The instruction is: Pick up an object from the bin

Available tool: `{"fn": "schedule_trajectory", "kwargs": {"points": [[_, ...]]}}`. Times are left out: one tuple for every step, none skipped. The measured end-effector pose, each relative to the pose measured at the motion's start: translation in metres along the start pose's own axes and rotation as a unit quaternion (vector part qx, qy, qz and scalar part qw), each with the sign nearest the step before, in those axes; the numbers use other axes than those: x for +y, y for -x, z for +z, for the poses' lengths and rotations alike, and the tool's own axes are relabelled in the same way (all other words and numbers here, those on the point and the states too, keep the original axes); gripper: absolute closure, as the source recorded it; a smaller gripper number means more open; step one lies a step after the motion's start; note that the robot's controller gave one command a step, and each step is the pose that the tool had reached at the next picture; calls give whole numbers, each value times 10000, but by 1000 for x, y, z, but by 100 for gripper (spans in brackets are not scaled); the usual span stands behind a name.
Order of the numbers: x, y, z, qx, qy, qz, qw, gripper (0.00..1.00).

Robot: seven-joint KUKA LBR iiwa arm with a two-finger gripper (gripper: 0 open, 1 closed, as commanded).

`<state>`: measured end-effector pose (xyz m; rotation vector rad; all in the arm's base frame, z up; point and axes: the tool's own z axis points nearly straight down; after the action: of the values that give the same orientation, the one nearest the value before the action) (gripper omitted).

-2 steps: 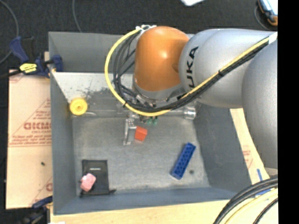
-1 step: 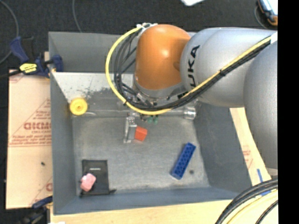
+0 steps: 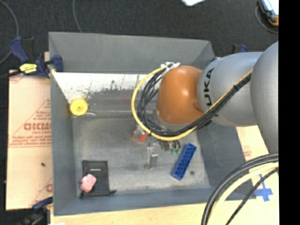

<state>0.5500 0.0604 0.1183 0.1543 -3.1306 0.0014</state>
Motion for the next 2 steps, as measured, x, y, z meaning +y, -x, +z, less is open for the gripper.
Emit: {"fn": "schedule_trajectory", "kwargs": {"points": [[3,-25,22,-55,18,462,9989,0],[-42,47,40,-37,-3,-505,9987,0]]}}
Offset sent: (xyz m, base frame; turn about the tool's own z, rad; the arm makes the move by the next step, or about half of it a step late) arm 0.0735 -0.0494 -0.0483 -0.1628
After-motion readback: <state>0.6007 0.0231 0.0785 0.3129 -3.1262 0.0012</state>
